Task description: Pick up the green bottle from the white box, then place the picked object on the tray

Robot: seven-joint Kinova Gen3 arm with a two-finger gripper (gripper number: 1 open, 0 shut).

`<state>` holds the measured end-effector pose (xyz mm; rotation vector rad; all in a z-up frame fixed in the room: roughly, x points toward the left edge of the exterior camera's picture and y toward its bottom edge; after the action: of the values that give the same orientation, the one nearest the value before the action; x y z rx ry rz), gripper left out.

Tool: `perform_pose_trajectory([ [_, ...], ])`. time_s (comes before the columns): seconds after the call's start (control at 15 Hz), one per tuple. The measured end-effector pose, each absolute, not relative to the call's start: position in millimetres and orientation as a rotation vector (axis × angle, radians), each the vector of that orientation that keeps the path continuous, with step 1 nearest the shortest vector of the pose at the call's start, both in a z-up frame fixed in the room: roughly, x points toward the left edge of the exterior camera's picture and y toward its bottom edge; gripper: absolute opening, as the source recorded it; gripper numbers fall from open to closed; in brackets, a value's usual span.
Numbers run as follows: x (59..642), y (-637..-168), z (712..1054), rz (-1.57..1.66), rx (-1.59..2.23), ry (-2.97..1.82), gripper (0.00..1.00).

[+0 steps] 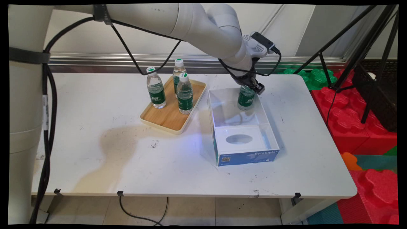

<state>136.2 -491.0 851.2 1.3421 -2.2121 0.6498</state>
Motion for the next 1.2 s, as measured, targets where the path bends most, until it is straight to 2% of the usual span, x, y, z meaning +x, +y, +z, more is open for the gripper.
perform_pose_trajectory([
  [0.53,136.3,-484.8,856.0,0.682,1.339,-2.194,0.00],
  [0.87,134.9,-466.1,881.8,0.719,1.297,-2.161,0.00],
  [1.2,141.6,-426.6,923.9,0.758,1.241,-2.140,0.00],
])
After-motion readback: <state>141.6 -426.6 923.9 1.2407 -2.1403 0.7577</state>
